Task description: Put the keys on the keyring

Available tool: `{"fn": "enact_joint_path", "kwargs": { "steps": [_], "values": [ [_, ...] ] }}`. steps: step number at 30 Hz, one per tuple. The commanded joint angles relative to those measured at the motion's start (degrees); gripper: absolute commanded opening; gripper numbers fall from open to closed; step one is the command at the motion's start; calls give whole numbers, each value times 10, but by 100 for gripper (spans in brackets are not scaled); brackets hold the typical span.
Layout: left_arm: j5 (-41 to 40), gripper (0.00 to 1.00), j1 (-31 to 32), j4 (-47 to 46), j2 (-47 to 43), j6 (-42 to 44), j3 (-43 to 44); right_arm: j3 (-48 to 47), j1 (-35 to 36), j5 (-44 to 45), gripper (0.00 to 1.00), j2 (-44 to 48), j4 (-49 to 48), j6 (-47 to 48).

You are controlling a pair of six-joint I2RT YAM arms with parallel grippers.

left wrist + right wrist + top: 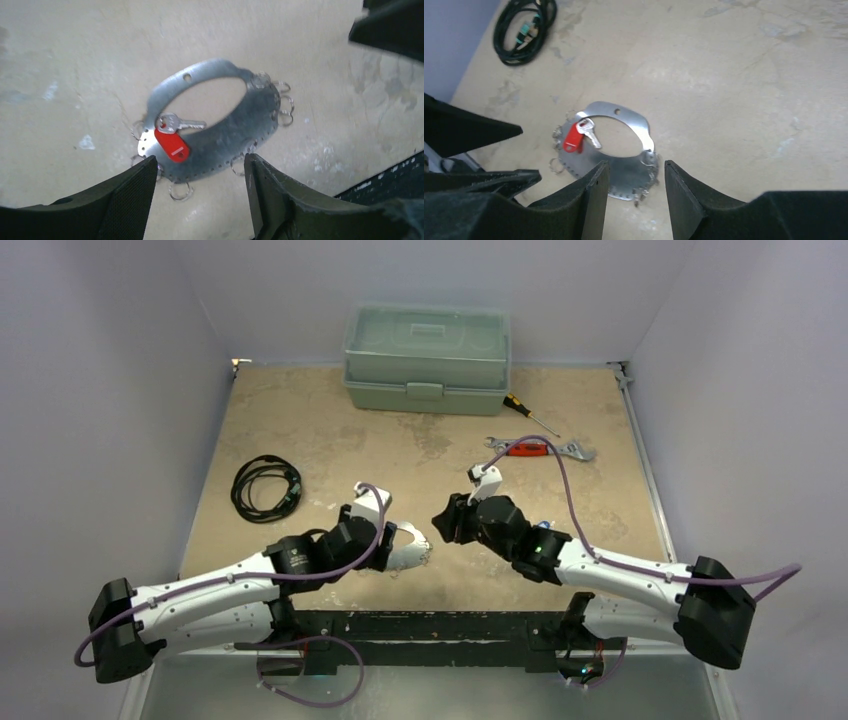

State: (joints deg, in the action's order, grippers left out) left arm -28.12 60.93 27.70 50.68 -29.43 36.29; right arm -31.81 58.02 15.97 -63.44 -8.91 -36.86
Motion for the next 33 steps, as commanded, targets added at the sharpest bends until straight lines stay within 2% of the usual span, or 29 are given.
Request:
{"fn": "enact_joint_path", "kwargs": {
  "steps": [1, 5, 8, 14, 18, 21, 24, 33],
  "values": [
    [48, 60, 30, -76, -6, -72, -56, -24, -18, 10, 48, 21, 65, 67],
    [92, 52, 43, -145, 3, -84, -111, -17, -32, 5, 50, 47, 69, 80],
    [95, 50, 60, -181, 9, -78, -134, -9, -41, -13, 50, 62, 69, 85],
    [53, 50, 82, -264, 33, -67, -197, 0, -44, -37, 51, 78, 70, 97],
    [-48, 47, 133, -308, 7, -48, -215, 9, -44, -40, 51, 90, 66, 99],
    [-28, 47, 135, -367, -18, -22, -244, 8, -44, -44, 51, 96, 67, 99],
    [-27, 46, 135, -418, -27, -33, -285, 9, -44, -44, 51, 104, 69, 100],
    [-33, 39, 138, -490, 36, 24, -294, 13, -44, -50, 51, 123, 74, 100]
  ]
}}
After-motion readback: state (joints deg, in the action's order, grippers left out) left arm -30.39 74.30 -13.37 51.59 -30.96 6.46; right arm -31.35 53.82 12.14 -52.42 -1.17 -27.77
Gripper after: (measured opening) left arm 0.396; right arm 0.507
